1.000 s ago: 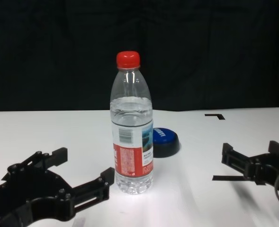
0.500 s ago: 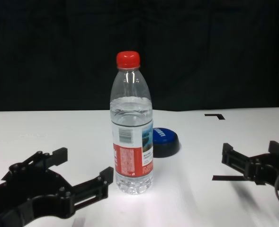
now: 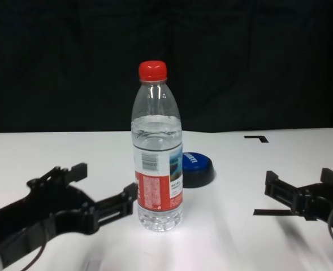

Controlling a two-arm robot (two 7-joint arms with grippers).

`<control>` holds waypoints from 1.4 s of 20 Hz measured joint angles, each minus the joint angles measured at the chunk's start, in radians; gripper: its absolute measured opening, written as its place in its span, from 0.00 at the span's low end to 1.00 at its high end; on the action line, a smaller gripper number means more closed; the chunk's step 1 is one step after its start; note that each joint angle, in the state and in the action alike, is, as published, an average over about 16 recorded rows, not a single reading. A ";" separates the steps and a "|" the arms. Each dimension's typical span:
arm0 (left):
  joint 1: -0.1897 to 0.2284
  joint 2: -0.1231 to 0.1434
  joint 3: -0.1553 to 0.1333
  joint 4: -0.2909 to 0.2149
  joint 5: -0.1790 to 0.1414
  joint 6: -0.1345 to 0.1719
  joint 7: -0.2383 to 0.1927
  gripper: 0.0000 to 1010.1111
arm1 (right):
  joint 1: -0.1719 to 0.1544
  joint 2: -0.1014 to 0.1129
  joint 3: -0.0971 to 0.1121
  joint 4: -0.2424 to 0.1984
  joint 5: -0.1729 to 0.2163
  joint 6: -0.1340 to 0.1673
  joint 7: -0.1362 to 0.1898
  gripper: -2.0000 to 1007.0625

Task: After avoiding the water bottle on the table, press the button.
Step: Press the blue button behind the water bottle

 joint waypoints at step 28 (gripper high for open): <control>-0.128 -0.043 0.048 0.127 -0.005 0.007 0.008 0.99 | 0.000 0.000 0.000 0.000 0.000 0.000 0.000 1.00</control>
